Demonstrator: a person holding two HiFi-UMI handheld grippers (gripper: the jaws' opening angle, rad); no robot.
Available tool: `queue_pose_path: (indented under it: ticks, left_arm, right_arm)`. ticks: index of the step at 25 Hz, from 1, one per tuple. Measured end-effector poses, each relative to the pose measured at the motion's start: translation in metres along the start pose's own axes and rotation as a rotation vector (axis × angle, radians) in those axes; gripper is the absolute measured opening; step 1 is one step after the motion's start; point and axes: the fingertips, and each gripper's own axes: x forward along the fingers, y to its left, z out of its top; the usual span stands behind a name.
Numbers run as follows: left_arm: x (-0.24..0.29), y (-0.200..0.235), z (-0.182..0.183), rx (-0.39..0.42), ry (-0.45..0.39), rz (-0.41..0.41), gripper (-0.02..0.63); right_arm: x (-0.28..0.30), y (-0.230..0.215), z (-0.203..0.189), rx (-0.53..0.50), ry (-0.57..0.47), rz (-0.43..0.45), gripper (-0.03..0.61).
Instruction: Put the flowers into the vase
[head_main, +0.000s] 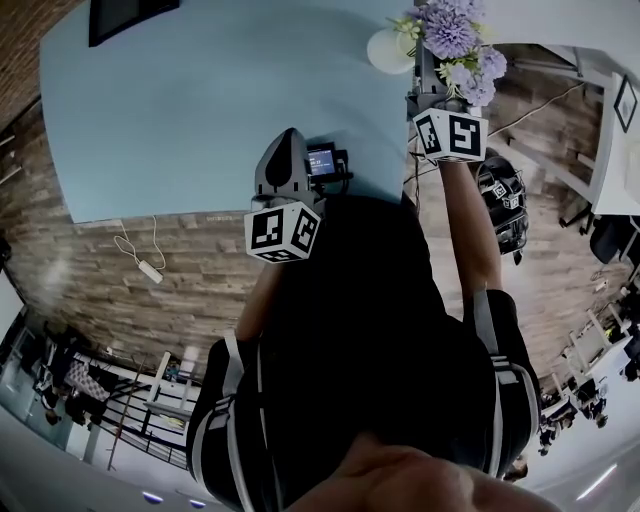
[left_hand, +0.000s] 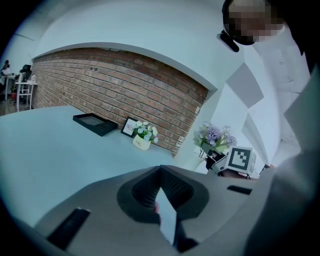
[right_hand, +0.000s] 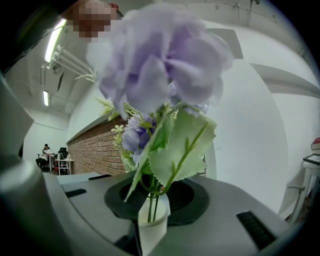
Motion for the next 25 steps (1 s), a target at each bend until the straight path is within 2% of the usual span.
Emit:
queue_pose_path:
  ticks: [7,14,15,20,25]
  left_arm:
    - [-0.001,0.002,0.001,0.002,0.0,0.002,0.014]
    - [0.0,0.0,0.0,0.005,0.0,-0.006,0.014]
    - [0.001,-0.001,0.0,0.004,0.0,-0.008,0.014]
    - [0.001,-0.002,0.0,0.002,-0.003,-0.013,0.014]
    - [0.0,-0.004,-0.001,0.006,-0.005,-0.025,0.014]
  right_arm:
    - [0.0,0.007,-0.026,-0.06,0.063,-0.01,0.094]
    - [-0.001,0.01,-0.03,-0.091,0.068,0.004,0.095]
    - [-0.001,0.011,-0.03,-0.085,0.072,0.018,0.103]
    - [-0.004,0.014,-0.03,-0.025,0.099,0.095,0.219]
    - [-0.01,0.013,-0.031,-0.054,0.14,0.127,0.264]
